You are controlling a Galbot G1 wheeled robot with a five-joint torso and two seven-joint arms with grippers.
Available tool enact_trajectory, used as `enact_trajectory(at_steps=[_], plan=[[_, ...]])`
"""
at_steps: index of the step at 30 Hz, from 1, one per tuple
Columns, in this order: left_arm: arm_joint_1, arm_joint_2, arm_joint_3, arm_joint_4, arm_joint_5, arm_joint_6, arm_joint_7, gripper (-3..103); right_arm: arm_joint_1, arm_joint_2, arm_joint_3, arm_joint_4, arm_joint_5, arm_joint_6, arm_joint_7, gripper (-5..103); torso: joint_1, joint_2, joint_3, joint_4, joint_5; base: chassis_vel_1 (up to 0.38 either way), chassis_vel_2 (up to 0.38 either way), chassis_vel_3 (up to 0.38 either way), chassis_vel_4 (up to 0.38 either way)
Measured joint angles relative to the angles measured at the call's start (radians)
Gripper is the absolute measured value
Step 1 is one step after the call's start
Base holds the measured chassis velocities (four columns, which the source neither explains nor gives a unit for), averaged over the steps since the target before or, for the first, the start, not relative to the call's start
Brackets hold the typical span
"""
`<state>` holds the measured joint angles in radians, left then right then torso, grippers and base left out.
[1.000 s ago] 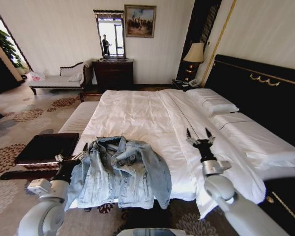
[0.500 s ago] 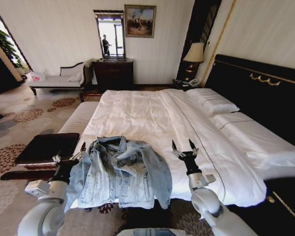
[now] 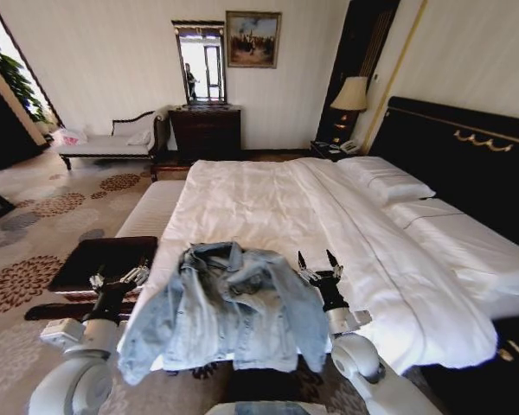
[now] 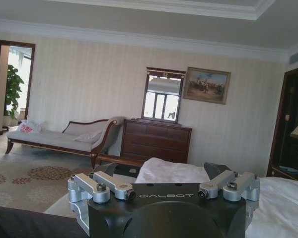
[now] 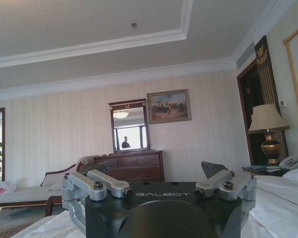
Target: Pick up the clothes from the bed and hang them on the clothes hanger.
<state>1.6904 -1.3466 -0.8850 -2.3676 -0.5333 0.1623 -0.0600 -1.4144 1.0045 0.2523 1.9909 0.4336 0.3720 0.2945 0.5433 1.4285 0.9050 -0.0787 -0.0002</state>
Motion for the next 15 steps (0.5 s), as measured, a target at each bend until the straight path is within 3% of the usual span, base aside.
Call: enact_trajectory(at_steps=[7,12,15], plan=[[0.005,-0.011,-0.001,0.003,0.010,-0.004,-0.001,100,0.011,0.003,-0.005,-0.022,-0.013,0.010,0.007,100,0.001,0.000,0.000,0.0000,-0.0007,-0.021,0.333,0.040,-0.343],[0.007,-0.024,-0.004,0.011,0.020,-0.006,-0.008,100,0.044,-0.003,-0.043,-0.044,-0.027,0.010,0.030,100,0.002,-0.001,0.001,0.0000,0.0006,-0.073,0.114,0.109,-0.081],[0.011,-0.033,-0.010,0.019,0.028,-0.006,-0.014,100,0.112,-0.031,-0.125,-0.073,0.005,0.008,0.051,100,0.001,-0.001,0.001,-0.0006,0.0010,-0.104,-0.036,0.066,0.024]])
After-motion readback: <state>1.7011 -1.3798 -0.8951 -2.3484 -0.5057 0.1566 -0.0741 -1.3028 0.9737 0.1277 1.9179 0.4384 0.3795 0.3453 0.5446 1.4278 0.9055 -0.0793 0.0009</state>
